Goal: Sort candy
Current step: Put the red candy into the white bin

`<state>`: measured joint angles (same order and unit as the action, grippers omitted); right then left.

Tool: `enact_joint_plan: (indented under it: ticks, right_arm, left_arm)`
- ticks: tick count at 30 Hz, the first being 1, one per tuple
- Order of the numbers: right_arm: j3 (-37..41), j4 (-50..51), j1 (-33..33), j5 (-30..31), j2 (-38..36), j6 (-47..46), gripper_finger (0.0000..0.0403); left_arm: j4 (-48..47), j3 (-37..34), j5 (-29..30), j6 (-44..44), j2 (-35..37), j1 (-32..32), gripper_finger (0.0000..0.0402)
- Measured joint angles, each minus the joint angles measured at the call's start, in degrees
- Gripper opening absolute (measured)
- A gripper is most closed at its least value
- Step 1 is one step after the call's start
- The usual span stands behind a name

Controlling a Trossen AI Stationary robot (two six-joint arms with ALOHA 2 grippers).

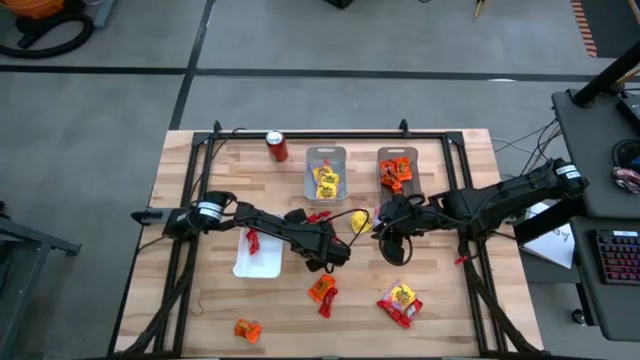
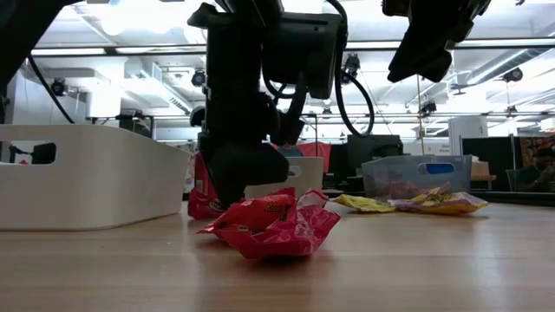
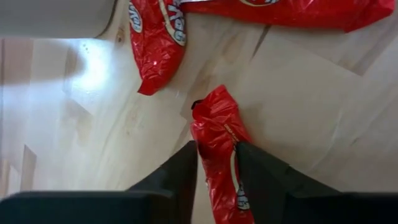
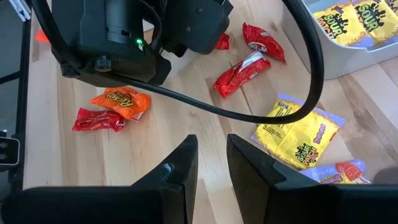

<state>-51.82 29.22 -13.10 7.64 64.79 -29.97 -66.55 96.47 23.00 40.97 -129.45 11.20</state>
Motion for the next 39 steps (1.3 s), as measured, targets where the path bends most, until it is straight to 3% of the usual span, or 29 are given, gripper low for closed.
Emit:
enact_joint_plan:
  ticks: [9,25,34,39]
  right_arm:
    - [0.00,0.02,0.00,0.00,0.00,0.17,0.0079]
    - [0.05,0.04,0.00,-0.04,0.00,0.15,0.0079]
    - [0.48,-0.19,-0.02,-0.11,0.00,0.15,0.0079]
    - [0.57,0.12,-0.02,-0.08,0.00,0.13,0.0079]
  left_arm:
    - [-0.10,0.34,0.99,-0.82,-0.11,0.30,0.0008]
    - [-4.80,8.98,3.53,-8.34,-0.13,3.50,0.0001]
    - [-13.05,15.63,11.49,-9.60,0.46,4.66,0.0000]
    - [-14.00,14.81,13.49,-10.48,4.29,5.69,0.0000]
